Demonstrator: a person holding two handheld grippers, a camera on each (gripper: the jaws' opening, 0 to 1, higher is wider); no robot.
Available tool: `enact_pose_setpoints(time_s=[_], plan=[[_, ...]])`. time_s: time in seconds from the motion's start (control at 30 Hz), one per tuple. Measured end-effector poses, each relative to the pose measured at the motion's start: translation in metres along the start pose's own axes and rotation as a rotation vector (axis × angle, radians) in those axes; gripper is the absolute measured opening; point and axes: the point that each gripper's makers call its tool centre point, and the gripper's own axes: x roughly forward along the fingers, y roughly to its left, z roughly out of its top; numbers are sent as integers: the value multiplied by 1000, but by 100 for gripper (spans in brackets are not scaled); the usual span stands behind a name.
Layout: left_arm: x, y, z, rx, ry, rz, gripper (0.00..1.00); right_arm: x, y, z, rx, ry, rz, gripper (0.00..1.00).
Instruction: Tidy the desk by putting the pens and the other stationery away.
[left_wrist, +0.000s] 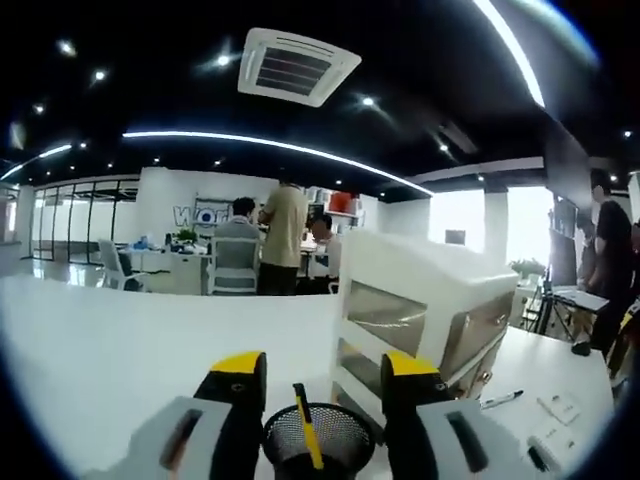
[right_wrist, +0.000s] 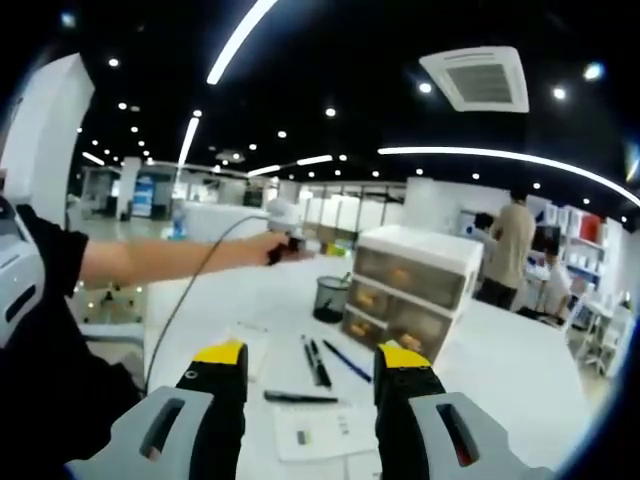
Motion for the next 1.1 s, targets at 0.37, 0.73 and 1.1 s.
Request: enact_pose_setpoints(time_s=[0.37, 0.73, 1.1], plan=[[-7, 5, 3, 54, 38, 3, 65, 1, 0, 0, 0, -1, 1, 48], [-35, -11, 15, 65, 19, -46, 65, 0, -1, 0, 2, 0, -1, 48], [-67, -65, 18, 105, 30, -161, 64, -1, -2, 0, 4, -3, -4, 48]])
